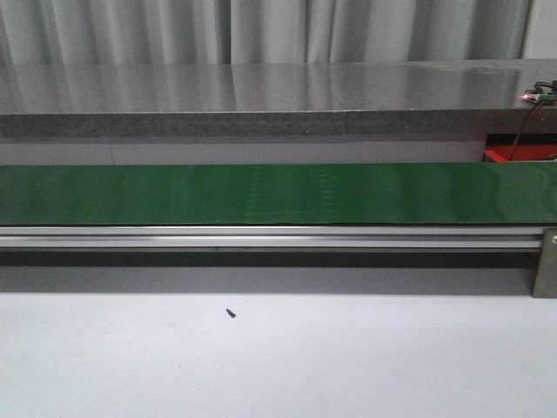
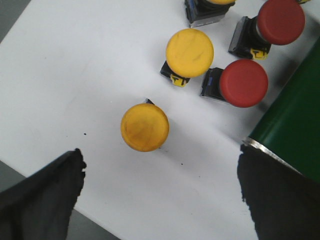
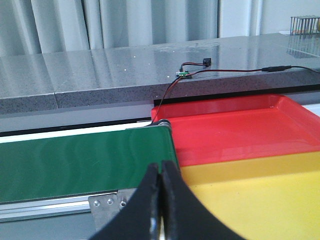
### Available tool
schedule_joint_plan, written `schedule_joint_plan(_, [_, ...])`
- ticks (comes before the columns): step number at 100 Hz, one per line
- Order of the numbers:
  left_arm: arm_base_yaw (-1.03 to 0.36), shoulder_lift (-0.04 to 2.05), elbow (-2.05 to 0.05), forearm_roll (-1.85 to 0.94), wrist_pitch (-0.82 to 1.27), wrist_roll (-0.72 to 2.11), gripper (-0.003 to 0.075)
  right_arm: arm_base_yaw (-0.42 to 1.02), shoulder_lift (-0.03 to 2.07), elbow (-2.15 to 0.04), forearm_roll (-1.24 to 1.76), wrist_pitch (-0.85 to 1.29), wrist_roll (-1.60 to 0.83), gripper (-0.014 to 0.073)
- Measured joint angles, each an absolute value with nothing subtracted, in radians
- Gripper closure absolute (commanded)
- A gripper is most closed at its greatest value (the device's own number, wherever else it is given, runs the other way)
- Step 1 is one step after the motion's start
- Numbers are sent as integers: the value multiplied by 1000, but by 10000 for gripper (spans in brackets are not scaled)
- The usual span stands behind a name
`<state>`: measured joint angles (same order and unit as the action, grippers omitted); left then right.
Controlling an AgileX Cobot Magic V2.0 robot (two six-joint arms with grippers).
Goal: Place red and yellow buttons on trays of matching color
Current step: 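Move the left gripper back over a yellow-capped button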
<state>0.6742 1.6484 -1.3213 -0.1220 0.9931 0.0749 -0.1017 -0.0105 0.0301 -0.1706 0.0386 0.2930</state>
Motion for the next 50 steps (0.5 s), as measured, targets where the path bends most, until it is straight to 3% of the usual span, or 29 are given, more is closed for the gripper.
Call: schedule_joint_plan(50, [674, 1776, -1321, -96, 955, 75, 113, -102, -11, 30, -171, 39, 293, 715])
